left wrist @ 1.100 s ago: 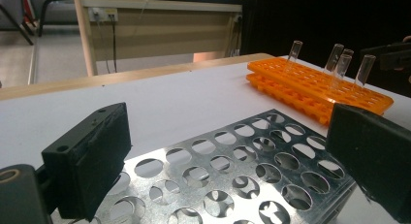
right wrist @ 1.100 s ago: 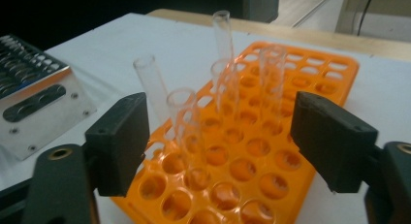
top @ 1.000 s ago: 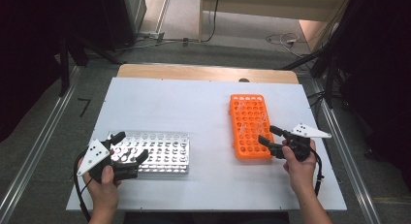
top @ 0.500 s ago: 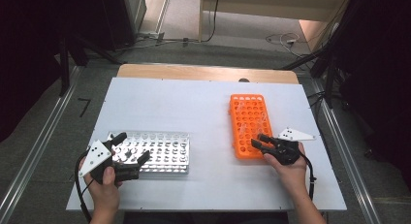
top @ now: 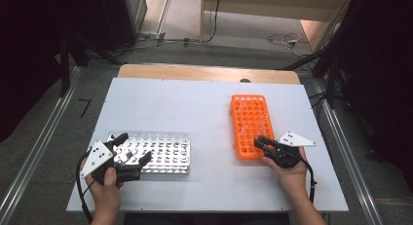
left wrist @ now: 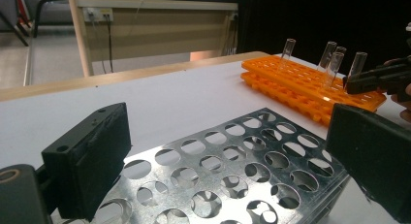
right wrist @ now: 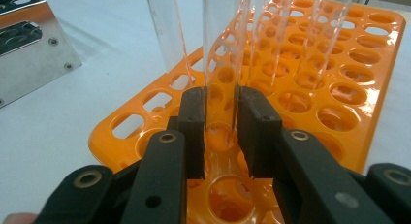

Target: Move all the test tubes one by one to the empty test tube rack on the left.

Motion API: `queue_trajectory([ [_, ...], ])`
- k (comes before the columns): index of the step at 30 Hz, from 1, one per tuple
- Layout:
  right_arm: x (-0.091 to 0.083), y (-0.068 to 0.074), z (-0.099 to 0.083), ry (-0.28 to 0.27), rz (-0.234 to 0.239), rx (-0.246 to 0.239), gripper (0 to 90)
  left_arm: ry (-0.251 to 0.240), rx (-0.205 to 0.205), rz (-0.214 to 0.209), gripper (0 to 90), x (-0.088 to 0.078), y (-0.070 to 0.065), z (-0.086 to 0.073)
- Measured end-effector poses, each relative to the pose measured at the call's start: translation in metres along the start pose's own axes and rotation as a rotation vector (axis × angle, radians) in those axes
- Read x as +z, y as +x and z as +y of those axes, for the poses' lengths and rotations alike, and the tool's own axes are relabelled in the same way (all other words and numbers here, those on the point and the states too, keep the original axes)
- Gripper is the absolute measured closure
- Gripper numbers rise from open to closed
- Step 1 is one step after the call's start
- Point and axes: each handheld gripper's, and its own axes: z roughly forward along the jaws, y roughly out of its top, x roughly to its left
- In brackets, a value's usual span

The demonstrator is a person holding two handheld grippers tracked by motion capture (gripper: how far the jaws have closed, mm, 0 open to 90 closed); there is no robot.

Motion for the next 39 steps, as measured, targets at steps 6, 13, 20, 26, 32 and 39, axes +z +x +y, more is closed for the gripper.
queue_trajectory([
  [6,0.002,0.001,0.001,0.002,-0.004,-0.011,73.8,0.001,0.003,-0.004,2.4,0.001,-0.001,0.0],
  [13,0.001,0.0,0.003,0.007,-0.005,-0.01,74.3,0.001,0.005,-0.009,2.4,0.002,-0.002,0.001],
  [20,-0.008,-0.001,0.012,-0.03,0.006,0.016,74.4,0.001,0.005,-0.015,2.4,0.002,-0.004,0.002],
  [26,-0.022,-0.002,0.023,-0.059,0.009,0.022,74.4,-0.001,0.009,-0.026,2.4,0.004,-0.008,0.004],
  [32,-0.04,0.0,0.034,-0.079,0.006,0.02,74.4,0.003,0.017,-0.046,2.4,0.007,-0.014,0.007],
  [39,-0.045,0.019,0.044,-0.068,0.066,-0.014,74.4,0.01,0.034,-0.069,2.7,0.013,-0.027,0.013],
])
